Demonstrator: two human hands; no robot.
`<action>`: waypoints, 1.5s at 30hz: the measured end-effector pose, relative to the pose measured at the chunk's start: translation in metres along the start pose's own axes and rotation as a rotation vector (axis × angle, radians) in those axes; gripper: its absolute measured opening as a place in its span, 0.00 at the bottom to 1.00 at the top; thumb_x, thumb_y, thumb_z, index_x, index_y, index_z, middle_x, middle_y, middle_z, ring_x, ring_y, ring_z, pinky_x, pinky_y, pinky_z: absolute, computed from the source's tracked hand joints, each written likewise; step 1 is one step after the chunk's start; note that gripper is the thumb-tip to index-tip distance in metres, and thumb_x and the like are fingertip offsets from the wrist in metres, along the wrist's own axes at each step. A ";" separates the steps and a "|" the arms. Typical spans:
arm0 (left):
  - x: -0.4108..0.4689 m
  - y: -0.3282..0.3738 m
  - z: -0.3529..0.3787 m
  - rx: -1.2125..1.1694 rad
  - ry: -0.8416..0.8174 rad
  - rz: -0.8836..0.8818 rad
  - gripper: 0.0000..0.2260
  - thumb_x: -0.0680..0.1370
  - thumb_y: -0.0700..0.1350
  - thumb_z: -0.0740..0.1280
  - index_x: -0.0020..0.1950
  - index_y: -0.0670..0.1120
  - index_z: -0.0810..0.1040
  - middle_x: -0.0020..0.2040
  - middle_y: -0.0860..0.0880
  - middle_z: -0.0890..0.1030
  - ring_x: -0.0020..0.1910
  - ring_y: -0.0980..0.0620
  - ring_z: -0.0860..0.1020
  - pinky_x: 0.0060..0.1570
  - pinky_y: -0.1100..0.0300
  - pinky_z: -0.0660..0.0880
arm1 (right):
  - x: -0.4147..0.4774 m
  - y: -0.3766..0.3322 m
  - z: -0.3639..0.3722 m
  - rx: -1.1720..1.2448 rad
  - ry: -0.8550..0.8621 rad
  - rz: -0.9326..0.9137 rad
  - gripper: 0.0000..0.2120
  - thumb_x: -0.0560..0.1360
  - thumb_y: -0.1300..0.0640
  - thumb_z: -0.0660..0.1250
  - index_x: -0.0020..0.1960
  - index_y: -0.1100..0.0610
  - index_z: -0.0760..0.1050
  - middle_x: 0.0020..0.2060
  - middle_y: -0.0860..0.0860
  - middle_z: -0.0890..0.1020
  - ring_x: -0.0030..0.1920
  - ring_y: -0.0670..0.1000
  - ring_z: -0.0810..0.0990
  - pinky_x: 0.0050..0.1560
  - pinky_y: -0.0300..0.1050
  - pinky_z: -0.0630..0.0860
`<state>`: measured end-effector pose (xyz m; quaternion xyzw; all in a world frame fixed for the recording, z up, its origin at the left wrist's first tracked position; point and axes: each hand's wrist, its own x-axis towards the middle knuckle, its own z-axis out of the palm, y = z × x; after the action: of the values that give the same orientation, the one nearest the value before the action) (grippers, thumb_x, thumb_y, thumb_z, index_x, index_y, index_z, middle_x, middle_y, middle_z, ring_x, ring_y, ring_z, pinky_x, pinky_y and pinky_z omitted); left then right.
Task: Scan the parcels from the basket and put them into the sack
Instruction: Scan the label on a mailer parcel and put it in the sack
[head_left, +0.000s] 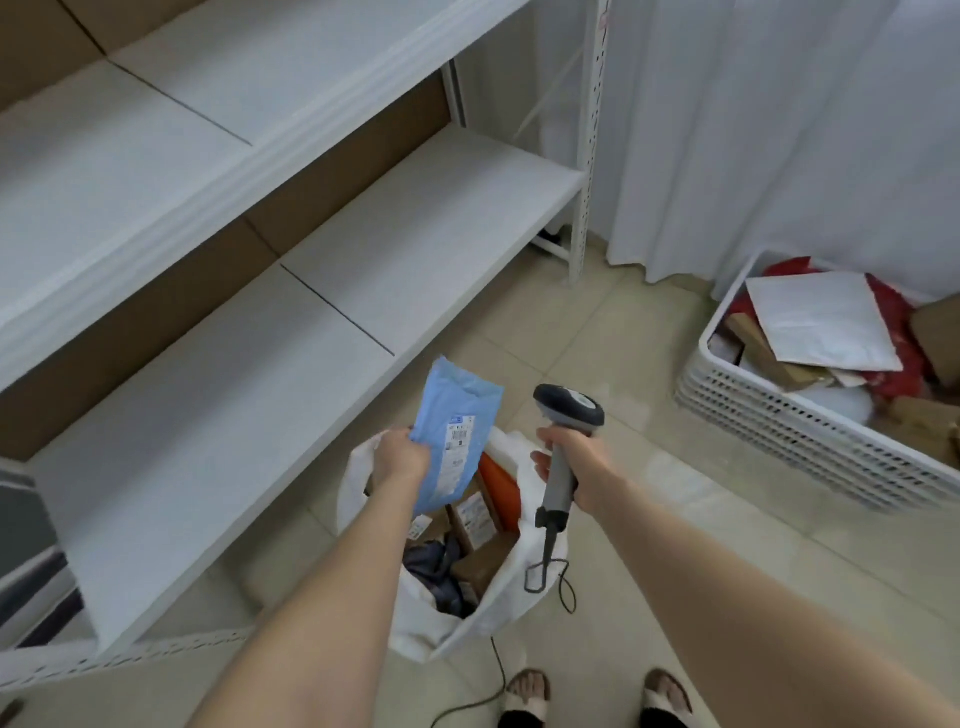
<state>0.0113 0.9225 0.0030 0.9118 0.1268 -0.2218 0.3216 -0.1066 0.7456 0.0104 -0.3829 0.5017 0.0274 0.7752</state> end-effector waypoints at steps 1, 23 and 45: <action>0.010 -0.015 0.009 0.032 -0.012 -0.002 0.08 0.77 0.39 0.60 0.46 0.45 0.79 0.48 0.43 0.81 0.41 0.46 0.76 0.39 0.59 0.68 | 0.011 0.014 0.003 0.005 0.008 0.010 0.10 0.74 0.65 0.69 0.54 0.61 0.73 0.43 0.57 0.79 0.39 0.53 0.81 0.37 0.46 0.78; 0.088 -0.157 0.190 1.111 -0.757 0.216 0.22 0.81 0.40 0.59 0.75 0.41 0.61 0.69 0.41 0.70 0.65 0.42 0.71 0.62 0.51 0.70 | 0.158 0.144 -0.028 0.022 0.037 0.059 0.04 0.75 0.66 0.68 0.48 0.60 0.75 0.42 0.55 0.80 0.38 0.51 0.82 0.37 0.43 0.80; -0.051 0.176 0.115 0.632 -0.409 0.547 0.16 0.78 0.44 0.60 0.66 0.49 0.74 0.66 0.45 0.75 0.64 0.44 0.73 0.63 0.55 0.70 | -0.029 -0.072 -0.103 0.333 0.126 -0.155 0.03 0.75 0.67 0.67 0.45 0.61 0.74 0.35 0.56 0.81 0.33 0.51 0.81 0.36 0.43 0.79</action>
<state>-0.0042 0.7105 0.0412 0.9025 -0.2582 -0.3319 0.0933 -0.1683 0.6414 0.0535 -0.2878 0.5158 -0.1396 0.7947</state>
